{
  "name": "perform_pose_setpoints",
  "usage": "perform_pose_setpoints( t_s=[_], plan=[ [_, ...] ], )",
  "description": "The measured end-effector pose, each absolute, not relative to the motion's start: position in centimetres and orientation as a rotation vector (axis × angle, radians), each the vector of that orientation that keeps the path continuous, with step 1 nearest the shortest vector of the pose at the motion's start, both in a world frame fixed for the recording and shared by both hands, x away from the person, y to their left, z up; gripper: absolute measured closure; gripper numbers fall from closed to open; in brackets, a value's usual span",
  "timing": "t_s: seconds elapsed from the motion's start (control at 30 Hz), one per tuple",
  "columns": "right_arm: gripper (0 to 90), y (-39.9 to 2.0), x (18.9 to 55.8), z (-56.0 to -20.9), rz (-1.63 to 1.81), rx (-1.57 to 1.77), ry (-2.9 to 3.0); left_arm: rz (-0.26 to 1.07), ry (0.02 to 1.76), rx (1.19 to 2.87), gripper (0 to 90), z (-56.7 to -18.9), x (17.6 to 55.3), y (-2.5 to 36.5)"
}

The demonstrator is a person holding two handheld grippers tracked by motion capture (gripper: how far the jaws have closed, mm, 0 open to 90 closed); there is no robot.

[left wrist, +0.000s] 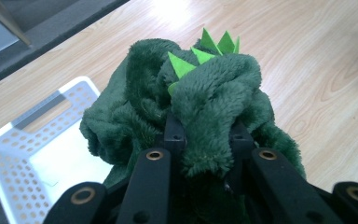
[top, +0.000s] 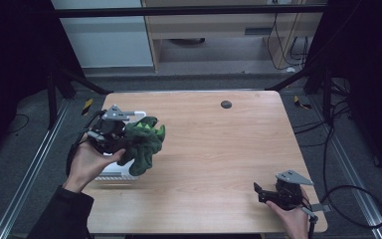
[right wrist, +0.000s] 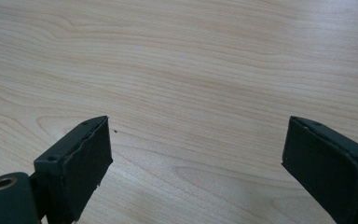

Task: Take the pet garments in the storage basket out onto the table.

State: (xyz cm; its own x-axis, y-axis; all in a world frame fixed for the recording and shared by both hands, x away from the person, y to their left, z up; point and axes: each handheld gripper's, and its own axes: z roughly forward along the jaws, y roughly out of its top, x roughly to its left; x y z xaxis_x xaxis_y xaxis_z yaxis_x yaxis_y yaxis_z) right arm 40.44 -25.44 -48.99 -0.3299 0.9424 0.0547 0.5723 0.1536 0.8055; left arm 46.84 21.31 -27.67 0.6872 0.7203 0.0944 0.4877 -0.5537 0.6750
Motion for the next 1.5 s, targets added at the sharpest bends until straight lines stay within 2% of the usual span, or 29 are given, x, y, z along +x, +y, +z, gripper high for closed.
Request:
perform_pose_setpoints(
  t_s=[0.67,1.5],
  plan=[
    [8.0,-25.7,40.4,-48.8,1.066,1.45,1.954,0.418,0.776,2.353,75.6,-29.1,47.0,16.0],
    [7.7,-25.8,40.3,-48.7,1.067,1.449,1.942,0.353,0.664,2.428,75.5,-31.2,47.7,11.7]
  ],
)
